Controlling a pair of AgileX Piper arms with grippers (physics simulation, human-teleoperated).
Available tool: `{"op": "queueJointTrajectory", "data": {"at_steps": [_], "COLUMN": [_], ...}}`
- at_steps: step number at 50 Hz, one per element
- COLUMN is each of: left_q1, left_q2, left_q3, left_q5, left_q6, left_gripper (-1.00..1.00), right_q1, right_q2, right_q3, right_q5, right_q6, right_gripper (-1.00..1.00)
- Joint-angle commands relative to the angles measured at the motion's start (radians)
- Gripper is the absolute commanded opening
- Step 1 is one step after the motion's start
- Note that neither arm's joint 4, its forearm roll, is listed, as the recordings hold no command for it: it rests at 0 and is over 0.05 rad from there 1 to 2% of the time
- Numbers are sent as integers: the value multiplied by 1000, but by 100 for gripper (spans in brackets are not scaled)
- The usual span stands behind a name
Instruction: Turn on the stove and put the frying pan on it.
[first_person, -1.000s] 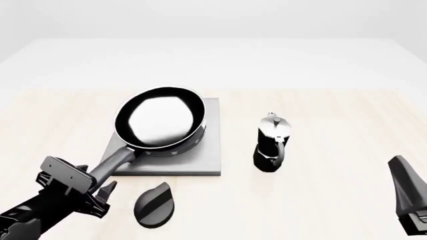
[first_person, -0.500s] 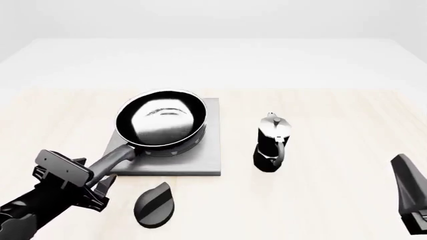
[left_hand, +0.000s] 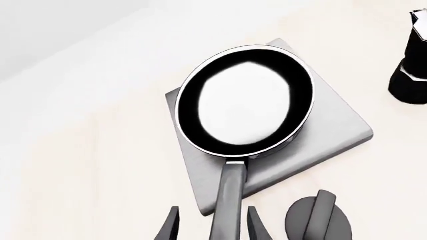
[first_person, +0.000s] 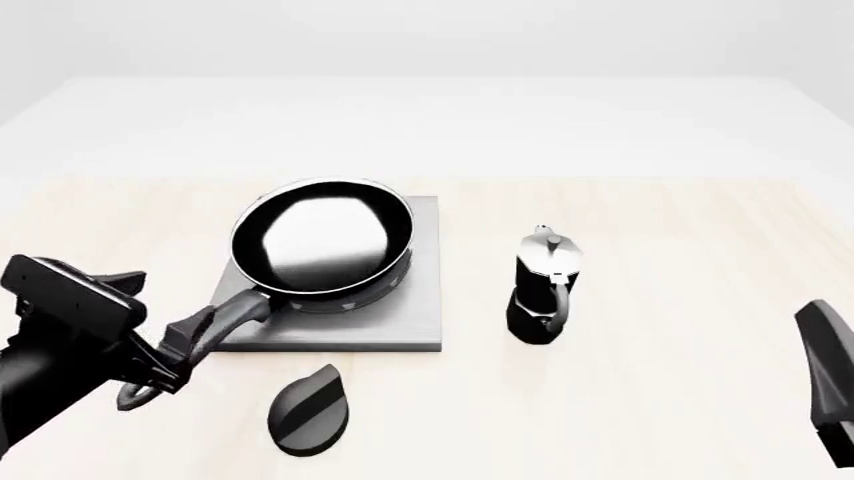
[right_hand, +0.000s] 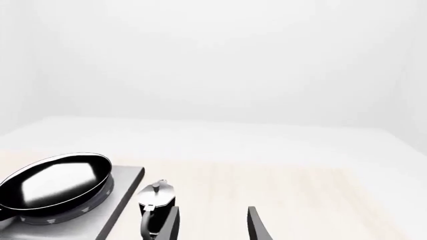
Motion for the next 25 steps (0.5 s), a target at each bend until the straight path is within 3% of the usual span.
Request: {"op": "queueJointTrajectory", "data": {"at_steps": [1, 11, 25], "left_q1": [-14, -24, -18], "left_q2": [-153, -283, -472], "left_q3": [-97, -191, -225], "left_q5": [173, 318, 461], "left_q6": [-23, -76, -166], "left_gripper": [100, 100, 100], "right_q1": [4, 7, 3], "right_q2": [0, 0, 0], "right_q3": [-14, -18, -24], "right_q5": [5, 4, 3], "right_q6": [1, 1, -8], "right_gripper": [100, 100, 100]}}
